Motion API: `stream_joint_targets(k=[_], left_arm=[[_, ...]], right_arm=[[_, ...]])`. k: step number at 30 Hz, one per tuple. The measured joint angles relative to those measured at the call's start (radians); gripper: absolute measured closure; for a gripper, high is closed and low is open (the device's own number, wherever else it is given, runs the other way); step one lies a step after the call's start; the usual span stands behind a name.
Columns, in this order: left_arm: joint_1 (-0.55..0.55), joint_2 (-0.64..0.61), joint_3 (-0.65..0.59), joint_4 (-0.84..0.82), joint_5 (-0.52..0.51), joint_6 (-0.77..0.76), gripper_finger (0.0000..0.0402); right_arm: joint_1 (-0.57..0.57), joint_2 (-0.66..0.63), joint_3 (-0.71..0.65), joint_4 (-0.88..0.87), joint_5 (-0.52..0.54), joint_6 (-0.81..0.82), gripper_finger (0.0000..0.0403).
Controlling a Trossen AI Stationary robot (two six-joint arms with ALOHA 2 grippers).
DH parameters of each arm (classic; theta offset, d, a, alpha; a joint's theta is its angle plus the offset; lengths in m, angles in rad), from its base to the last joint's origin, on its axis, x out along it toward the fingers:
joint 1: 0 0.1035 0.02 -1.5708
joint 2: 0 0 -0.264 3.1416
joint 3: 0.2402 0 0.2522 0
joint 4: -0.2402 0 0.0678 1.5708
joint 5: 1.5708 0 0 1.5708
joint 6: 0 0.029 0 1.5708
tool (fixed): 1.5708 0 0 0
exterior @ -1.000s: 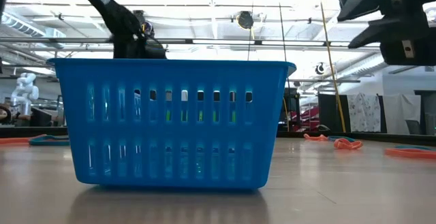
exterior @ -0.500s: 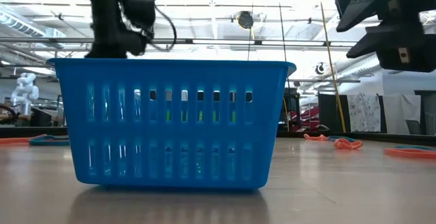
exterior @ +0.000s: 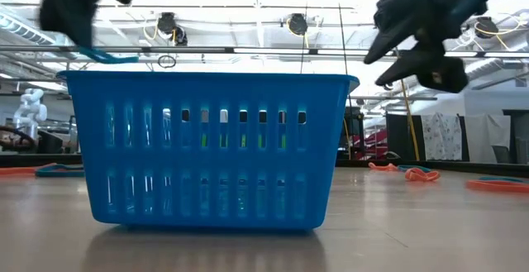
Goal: Sort rubber bands into baskets
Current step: Put the blue rubberband into the red bin
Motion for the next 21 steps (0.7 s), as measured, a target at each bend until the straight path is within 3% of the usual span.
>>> stream_joint_targets(k=[7,13,21], left_arm=[[-0.306,0.109,0.000,0.010,-0.031,-0.325,0.0401],[-0.475,0.238,0.000,0.099,-0.009,-0.511,0.0401],[-0.598,0.376,0.000,0.136,0.090,-0.690,0.0401]], right_arm=[[-0.197,-0.063,0.000,-0.108,-0.015,-0.089,0.0259],[-0.395,-0.099,0.000,-0.150,-0.019,-0.189,0.0259],[-0.606,0.010,0.005,0.054,-0.245,-0.289,0.0259]])
